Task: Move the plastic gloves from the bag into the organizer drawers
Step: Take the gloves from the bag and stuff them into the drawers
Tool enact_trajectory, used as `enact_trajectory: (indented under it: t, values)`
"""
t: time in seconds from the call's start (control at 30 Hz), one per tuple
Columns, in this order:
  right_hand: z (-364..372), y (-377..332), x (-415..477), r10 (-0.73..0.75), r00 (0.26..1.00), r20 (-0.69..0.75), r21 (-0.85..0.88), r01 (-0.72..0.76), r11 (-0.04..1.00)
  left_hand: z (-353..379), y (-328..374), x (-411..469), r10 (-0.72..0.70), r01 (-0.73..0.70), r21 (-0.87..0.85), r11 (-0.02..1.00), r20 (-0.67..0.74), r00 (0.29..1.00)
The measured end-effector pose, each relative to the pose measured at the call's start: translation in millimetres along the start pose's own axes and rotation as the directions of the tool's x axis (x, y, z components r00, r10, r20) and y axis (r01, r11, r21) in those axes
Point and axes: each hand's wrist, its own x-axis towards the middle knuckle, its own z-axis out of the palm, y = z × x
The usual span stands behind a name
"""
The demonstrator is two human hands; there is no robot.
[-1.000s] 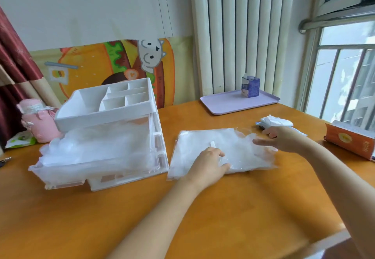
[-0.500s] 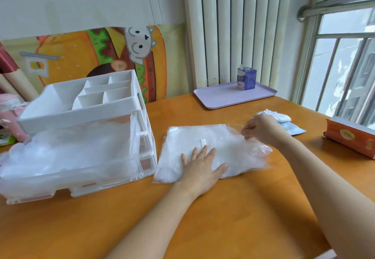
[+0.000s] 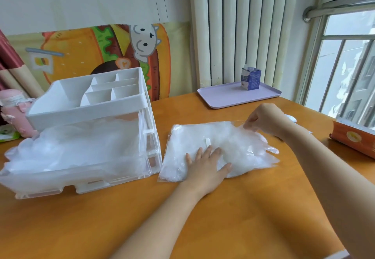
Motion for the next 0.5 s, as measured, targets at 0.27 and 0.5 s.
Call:
enact_trajectory:
  t: [0.27, 0.5]
  values:
    - [-54.9, -36.0, 6.2, 0.085, 0.980, -0.180, 0.442, 0.003, 0.897, -2.1, 1.5, 1.3, 0.010, -0.016, -0.075, 0.997, -0.079, 0.997]
    - [-79.9, -70.5, -36.8, 0.004, 0.995, -0.103, 0.824, 0.083, 0.561, -37.9, 33.2, -7.0, 0.055, 0.123, -0.991, -0.052, 0.120, 0.991]
